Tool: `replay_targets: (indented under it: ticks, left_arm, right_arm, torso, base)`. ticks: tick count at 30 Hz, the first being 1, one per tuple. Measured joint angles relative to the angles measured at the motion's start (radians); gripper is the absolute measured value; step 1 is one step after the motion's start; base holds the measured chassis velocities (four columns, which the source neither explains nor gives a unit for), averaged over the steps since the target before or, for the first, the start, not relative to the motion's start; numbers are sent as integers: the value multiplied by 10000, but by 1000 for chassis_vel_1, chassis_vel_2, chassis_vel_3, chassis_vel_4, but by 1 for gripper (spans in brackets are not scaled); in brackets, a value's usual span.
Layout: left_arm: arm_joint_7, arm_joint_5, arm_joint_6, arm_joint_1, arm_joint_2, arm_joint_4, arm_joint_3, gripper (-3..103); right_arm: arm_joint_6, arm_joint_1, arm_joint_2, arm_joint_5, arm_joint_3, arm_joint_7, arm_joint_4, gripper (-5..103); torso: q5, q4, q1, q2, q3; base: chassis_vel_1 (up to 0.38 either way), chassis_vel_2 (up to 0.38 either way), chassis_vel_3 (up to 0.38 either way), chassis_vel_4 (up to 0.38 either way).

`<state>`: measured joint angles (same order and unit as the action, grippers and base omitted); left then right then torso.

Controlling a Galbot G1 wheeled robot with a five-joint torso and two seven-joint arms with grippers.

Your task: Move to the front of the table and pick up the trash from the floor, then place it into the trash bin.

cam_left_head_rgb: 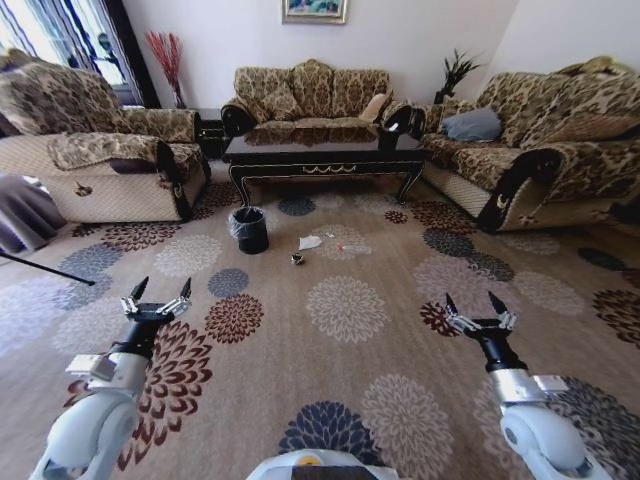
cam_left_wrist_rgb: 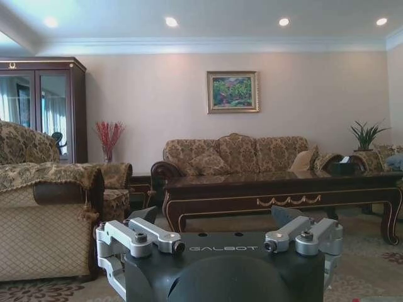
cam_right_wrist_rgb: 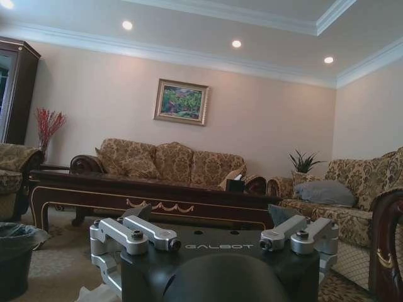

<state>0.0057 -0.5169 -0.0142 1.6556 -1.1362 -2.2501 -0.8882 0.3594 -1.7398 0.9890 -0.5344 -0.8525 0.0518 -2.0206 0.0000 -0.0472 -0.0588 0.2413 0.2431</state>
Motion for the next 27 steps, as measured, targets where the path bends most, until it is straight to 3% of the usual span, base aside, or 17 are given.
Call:
replay_targets:
  ticks: [27]
  left_arm:
    - [24, 87, -45, 32, -56, 57, 60, 100]
  right_arm:
    - [77, 34, 16, 2, 50, -70, -39, 100]
  torso:
    - [0, 0, 256, -1044, -787]
  base:
    - [0, 0, 0, 0]
